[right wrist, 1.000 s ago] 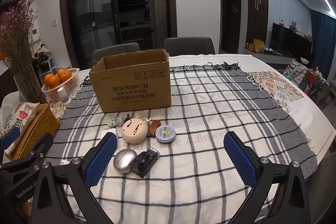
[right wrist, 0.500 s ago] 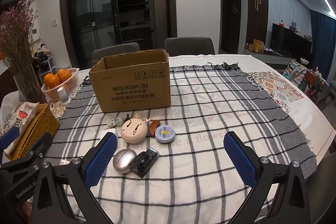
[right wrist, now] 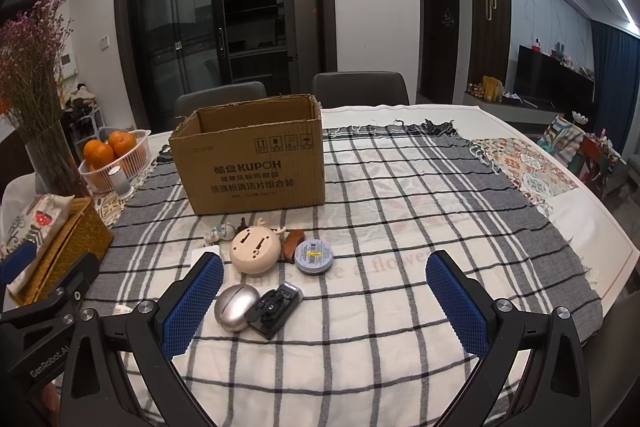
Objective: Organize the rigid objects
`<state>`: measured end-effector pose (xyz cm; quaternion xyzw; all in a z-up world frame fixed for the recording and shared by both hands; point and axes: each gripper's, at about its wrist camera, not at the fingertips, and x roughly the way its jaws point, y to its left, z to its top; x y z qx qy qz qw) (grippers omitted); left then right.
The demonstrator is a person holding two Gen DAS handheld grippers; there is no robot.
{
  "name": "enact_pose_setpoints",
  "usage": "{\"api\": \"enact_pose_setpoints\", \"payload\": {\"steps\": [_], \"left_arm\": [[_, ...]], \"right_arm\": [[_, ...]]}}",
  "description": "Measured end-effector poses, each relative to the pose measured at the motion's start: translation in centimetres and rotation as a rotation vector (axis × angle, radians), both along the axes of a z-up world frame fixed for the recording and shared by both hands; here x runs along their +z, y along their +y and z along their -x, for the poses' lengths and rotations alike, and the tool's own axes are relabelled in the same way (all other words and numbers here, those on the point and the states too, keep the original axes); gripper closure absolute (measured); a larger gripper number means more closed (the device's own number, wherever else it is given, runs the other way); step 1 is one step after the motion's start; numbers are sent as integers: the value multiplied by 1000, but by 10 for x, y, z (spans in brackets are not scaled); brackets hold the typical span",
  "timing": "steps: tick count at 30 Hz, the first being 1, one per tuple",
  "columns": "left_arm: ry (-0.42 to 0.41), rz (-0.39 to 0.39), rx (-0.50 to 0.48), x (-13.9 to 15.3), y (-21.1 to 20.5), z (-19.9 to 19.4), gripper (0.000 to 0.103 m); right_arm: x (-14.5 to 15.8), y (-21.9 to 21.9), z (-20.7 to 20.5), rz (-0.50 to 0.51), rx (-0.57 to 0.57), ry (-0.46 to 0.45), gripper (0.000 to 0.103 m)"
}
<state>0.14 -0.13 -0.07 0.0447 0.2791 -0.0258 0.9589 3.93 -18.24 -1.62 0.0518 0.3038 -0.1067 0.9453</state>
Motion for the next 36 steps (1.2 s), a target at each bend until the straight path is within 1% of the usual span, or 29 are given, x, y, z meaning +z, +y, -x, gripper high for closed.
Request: {"api": "enact_pose_setpoints", "payload": {"steps": [17, 25, 31, 36], "left_arm": [[6, -2, -1, -1, -1, -2, 0], [15, -4, -4, -5, -3, -5, 0], [38, 7, -6, -11, -5, -12, 0], [77, 27, -7, -17, -9, -23, 0]], "right_arm": [[0, 0, 0, 2, -1, 0, 1], [-1, -2, -2, -3, 2, 6, 1], [-4, -5, -6, -12, 13, 27, 1], [-11, -9, -20, -12, 29, 65, 1]]}}
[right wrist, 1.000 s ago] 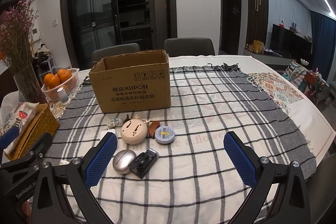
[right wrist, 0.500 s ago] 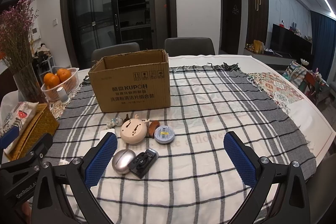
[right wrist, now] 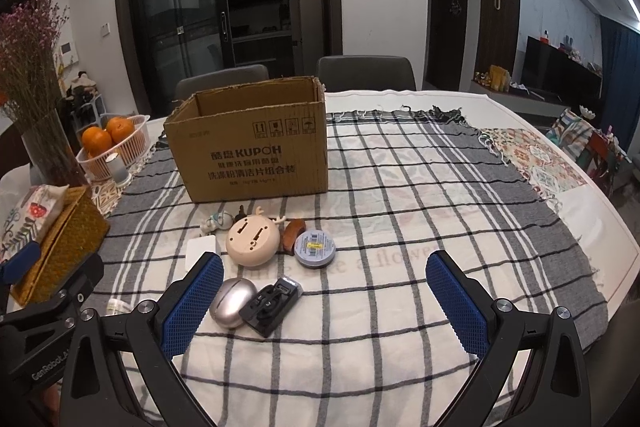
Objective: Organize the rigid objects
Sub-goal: 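Grasp the white charger with the left tool while the right tool grasps the round tin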
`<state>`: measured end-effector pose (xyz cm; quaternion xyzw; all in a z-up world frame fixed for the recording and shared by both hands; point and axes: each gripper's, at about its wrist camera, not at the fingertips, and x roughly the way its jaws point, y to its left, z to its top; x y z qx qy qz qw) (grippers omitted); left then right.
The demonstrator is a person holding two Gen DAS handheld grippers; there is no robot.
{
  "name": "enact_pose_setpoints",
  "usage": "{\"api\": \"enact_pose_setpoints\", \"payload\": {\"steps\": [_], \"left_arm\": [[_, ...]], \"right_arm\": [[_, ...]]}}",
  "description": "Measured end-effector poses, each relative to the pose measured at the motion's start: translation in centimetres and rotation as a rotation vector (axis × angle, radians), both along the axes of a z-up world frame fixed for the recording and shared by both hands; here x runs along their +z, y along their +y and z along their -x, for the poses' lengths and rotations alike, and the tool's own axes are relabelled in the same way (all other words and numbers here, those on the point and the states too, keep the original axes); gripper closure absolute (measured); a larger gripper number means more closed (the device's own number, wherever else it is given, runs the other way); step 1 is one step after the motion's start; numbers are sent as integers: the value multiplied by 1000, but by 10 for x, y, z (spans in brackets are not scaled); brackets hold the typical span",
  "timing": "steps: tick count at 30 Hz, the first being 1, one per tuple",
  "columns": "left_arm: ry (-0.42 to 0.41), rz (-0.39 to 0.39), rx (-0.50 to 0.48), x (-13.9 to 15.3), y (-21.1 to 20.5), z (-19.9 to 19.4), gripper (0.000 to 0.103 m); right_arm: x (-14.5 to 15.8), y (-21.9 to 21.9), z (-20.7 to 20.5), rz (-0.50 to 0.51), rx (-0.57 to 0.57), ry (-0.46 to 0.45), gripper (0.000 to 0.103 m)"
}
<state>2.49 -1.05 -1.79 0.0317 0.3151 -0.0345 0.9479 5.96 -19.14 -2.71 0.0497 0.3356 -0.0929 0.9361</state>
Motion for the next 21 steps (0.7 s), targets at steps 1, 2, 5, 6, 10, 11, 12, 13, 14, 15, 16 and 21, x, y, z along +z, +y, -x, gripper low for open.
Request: {"api": "enact_pose_setpoints", "payload": {"steps": [1, 2, 5, 6, 10, 11, 12, 13, 14, 15, 16, 21], "left_arm": [[7, 5, 0, -1, -1, -3, 0], [14, 6, 3, -2, -2, -6, 0], [50, 19, 6, -6, -7, -16, 0], [64, 24, 8, -8, -8, -20, 0], [133, 46, 11, -17, -13, -37, 0], [152, 48, 11, -20, -14, -41, 1], [170, 54, 11, -23, -15, -45, 2], [195, 57, 13, -27, -15, -50, 3], [216, 57, 14, -30, -16, -54, 4], [237, 55, 13, -34, -17, -58, 4], [251, 54, 14, -37, -18, -61, 5], [315, 60, 20, -52, -23, -79, 6]], "right_arm": [[-2, 0, -3, -1, 4, 8, 1], [-4, -1, -6, -4, 8, 18, 1], [-11, -6, -18, -27, 17, 47, 1], [-14, -8, -23, -35, 18, 61, 1], [-27, -14, -43, -59, 31, 132, 3], [-32, -15, -48, -66, 36, 154, 4], [-35, -17, -52, -67, 38, 171, 4], [-38, -18, -57, -73, 37, 187, 5], [-41, -19, -60, -76, 38, 203, 6], [-44, -20, -64, -76, 42, 222, 7], [-48, -20, -68, -79, 43, 240, 7], [-66, -24, -86, -89, 52, 324, 11]]}}
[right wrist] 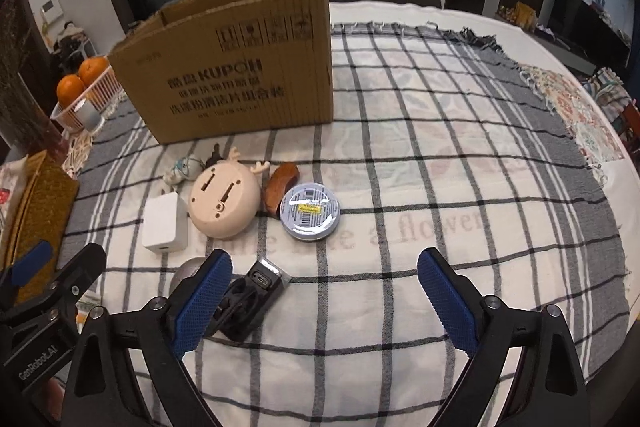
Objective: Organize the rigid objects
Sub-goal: 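Grasp the white charger with the left tool while the right tool grasps the round tin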
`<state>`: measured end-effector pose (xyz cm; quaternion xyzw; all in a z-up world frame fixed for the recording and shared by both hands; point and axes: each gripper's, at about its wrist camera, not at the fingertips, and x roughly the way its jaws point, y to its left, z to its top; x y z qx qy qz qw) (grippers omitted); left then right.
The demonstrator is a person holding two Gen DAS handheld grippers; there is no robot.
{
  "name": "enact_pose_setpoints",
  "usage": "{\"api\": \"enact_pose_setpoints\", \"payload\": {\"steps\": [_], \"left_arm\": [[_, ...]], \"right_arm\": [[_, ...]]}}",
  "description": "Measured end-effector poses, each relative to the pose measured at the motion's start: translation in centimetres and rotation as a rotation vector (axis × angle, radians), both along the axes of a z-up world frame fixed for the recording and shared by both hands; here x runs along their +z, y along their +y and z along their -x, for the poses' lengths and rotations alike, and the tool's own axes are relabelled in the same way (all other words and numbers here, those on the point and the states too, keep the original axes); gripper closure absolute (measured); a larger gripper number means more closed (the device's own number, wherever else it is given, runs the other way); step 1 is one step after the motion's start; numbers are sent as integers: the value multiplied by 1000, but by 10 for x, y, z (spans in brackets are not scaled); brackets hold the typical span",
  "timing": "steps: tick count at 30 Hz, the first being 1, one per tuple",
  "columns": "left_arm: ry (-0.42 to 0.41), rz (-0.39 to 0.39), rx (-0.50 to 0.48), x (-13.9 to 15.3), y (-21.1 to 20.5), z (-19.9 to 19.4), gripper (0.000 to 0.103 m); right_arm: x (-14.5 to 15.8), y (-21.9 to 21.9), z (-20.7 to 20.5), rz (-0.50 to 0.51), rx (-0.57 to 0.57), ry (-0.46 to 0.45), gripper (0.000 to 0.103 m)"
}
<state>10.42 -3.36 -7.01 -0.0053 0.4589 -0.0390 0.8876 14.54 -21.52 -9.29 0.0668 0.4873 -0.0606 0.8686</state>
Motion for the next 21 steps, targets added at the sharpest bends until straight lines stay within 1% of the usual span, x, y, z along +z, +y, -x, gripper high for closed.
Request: {"api": "enact_pose_setpoints", "payload": {"steps": [4, 5, 7, 10, 16, 19, 21], "left_arm": [[41, -9, 2, -11, -4, -15, 8], [47, -15, 1, -13, -5, -17, 8], [61, -18, 1, -16, -7, -21, 8], [86, -30, 0, -24, -10, -29, 9], [147, -24, 4, -42, -16, -44, 10], [187, -23, 11, -52, -18, -51, 15], [201, -18, 13, -58, -18, -54, 15]], "right_arm": [[-15, -4, -14, -33, 4, 66, 15], [-18, -5, -16, -37, 5, 74, 17], [-23, -6, -21, -46, 5, 89, 18], [-30, -8, -27, -55, 5, 104, 20], [-40, -10, -38, -55, 11, 122, 25], [-44, -10, -41, -49, 17, 129, 26], [-46, -8, -42, -45, 26, 134, 27]]}}
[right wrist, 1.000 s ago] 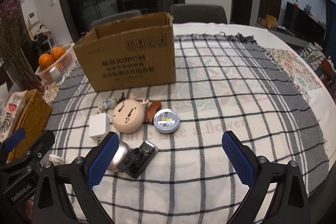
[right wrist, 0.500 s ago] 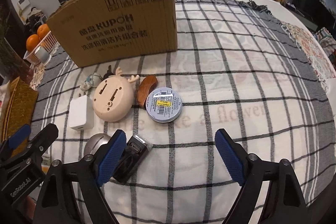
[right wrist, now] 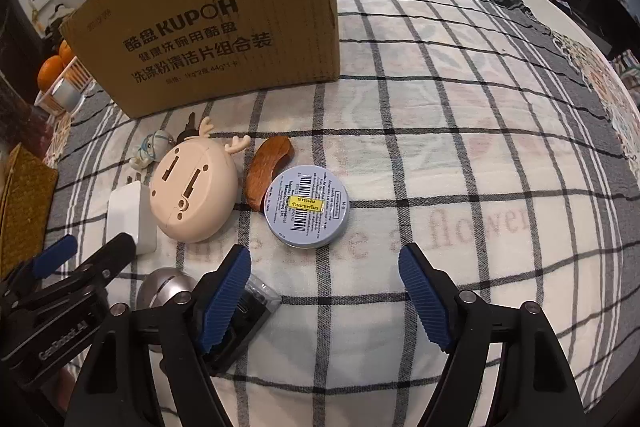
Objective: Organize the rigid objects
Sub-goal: 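Grasp the white charger with the left tool while the right tool grasps the round tin, then lift the white charger and green-white tin and carry both toward the cardboard box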
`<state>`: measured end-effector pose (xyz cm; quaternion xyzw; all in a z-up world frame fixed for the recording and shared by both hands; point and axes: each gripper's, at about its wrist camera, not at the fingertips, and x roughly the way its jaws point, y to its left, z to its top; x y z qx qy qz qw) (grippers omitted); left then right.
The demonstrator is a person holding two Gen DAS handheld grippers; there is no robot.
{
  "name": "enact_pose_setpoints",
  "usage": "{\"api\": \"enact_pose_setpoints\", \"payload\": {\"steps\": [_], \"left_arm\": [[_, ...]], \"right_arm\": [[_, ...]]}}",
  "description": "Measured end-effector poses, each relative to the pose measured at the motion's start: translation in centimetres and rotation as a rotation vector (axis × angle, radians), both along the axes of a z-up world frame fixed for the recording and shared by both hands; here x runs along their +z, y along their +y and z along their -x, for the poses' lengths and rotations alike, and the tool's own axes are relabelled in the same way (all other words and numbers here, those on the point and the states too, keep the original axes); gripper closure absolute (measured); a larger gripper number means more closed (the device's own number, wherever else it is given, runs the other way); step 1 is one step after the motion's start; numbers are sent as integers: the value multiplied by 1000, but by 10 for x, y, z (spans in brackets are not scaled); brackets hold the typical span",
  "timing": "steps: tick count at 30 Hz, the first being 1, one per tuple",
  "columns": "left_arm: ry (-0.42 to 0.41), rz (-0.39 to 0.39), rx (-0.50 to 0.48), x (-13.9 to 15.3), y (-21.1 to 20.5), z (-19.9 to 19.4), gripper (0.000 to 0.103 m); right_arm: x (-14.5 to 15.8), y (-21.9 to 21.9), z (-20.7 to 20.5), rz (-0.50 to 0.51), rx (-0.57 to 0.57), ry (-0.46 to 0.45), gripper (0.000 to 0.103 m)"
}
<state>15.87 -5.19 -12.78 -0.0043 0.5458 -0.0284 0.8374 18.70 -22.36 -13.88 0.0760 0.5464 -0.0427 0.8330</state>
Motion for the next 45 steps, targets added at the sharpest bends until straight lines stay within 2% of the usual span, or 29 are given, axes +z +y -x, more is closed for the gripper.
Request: {"api": "enact_pose_setpoints", "payload": {"steps": [7, 18, 20, 23, 33, 39, 40, 41, 42, 45], "left_arm": [[-2, -14, 16, -6, -5, -11, 17], [39, 16, 10, -16, -9, -25, 45], [28, 23, 6, -15, -9, -24, 49], [20, 26, -4, -15, -8, -24, 58], [-16, 22, -37, -9, -3, -13, 59], [-82, 25, -62, 8, 0, 3, 59], [-95, 27, -67, 12, 0, 5, 59], [-112, 28, -74, 17, 1, 8, 59], [-122, 28, -76, 20, 1, 9, 59], [-136, 24, -75, 23, 2, 12, 59]], "right_arm": [[-3, -1, -8, 12, 12, -14, 32], [-14, -2, -22, -10, 13, -14, 42], [-15, 0, -22, -11, 21, -17, 48], [-16, 2, -22, -15, 31, -23, 51], [-6, 5, -13, 1, 22, -73, 52], [8, 9, -2, 0, 15, -111, 54], [11, 10, 1, -1, 16, -119, 56], [13, 11, 3, -1, 16, -124, 74], [15, 11, 5, -8, 19, -132, 84], [14, 12, 6, -8, 26, -114, 86]]}}
